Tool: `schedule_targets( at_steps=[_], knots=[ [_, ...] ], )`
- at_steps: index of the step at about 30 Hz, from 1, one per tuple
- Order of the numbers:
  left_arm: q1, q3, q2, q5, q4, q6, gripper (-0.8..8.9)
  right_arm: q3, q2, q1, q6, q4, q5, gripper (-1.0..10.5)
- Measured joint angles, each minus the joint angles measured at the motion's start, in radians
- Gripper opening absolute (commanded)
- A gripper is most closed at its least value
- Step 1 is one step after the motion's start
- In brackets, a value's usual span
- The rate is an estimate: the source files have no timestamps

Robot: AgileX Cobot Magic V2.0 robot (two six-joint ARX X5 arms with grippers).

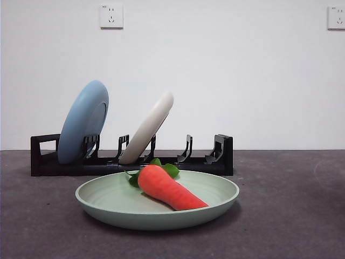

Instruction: Take the green plate from the plate rack,put the plate on the table,take the carrot from the table,put the carrot in the plate

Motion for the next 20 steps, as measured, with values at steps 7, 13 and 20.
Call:
schedule_targets(
  at_steps=[7, 13, 20],
  knots=[
    [0.000, 0.000, 0.000, 0.000, 0.000, 0.000, -0.01, 0.000, -0.001, 0.000, 0.000, 0.000, 0.000, 0.0],
    [0.000, 0.000, 0.000, 0.000, 0.000, 0.000, -0.01, -0.002, -0.072, -0.107, -0.092, 0.066, 0.049, 0.0],
    [0.000, 0.000, 0.000, 0.000, 0.000, 0.000, -0.01, -0.183, -0.280, -0.448, -0.151, 0.409, -0.077, 0.0]
  ],
)
